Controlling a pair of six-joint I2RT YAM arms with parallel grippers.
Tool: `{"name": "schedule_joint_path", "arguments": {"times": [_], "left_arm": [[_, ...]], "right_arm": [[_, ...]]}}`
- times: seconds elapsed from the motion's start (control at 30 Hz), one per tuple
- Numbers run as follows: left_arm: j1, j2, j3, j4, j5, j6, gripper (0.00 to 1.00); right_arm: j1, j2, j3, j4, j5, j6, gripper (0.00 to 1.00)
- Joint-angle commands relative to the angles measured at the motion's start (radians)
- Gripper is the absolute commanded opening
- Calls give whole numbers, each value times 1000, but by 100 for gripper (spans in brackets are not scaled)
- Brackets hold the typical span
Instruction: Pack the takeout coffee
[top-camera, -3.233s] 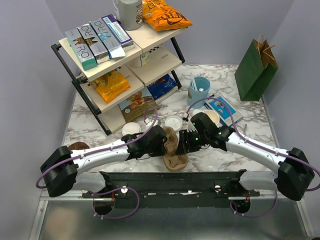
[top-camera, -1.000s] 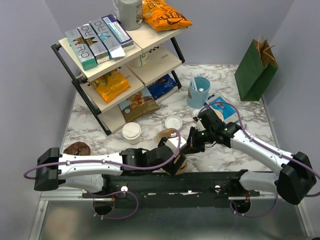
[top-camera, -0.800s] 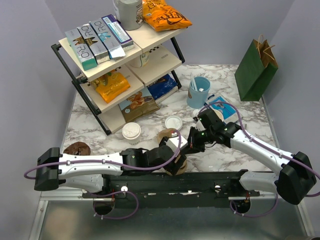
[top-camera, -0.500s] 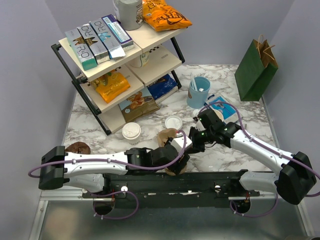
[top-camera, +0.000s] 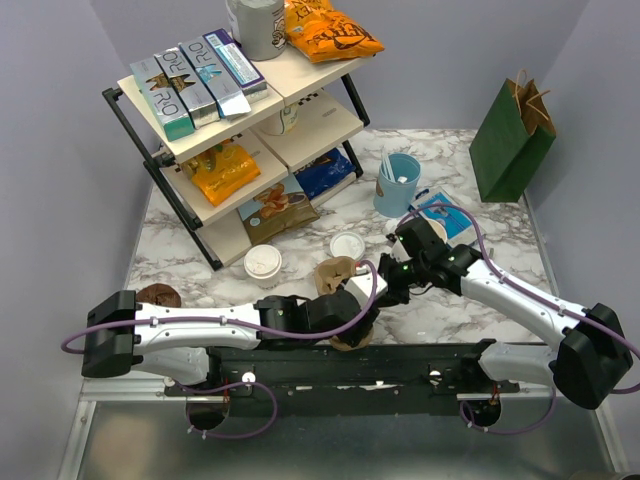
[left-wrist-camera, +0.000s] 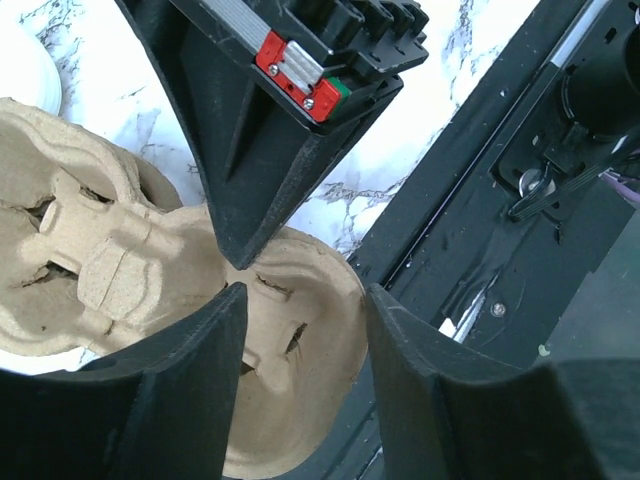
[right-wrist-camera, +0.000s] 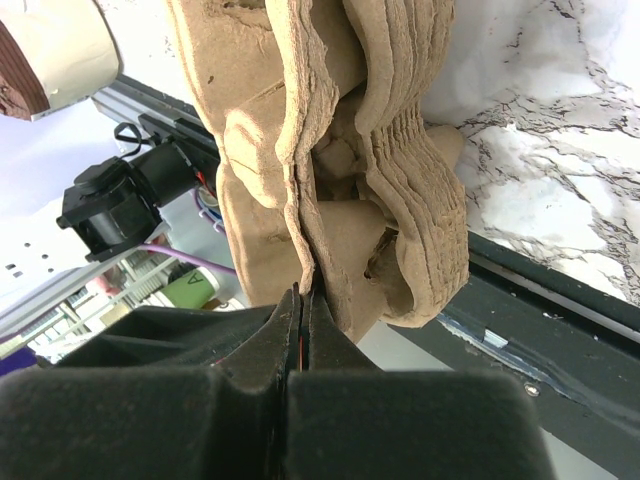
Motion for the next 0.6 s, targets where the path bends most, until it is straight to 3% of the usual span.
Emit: {"name": "schedule_joint_path", "arguments": {"times": [0.0,0.5,0.57], "left_arm": [[-4,-22,6,21,18,-6,60],[-4,24,23,-10,67,-18,52],[-4,31,18,-1,52,-22,45]], "right_arm": [[-4,-4,9,5,5,19,1],[-5,-8,6,8,11,17,1],[-4,-8,5,8,11,17,1]]}}
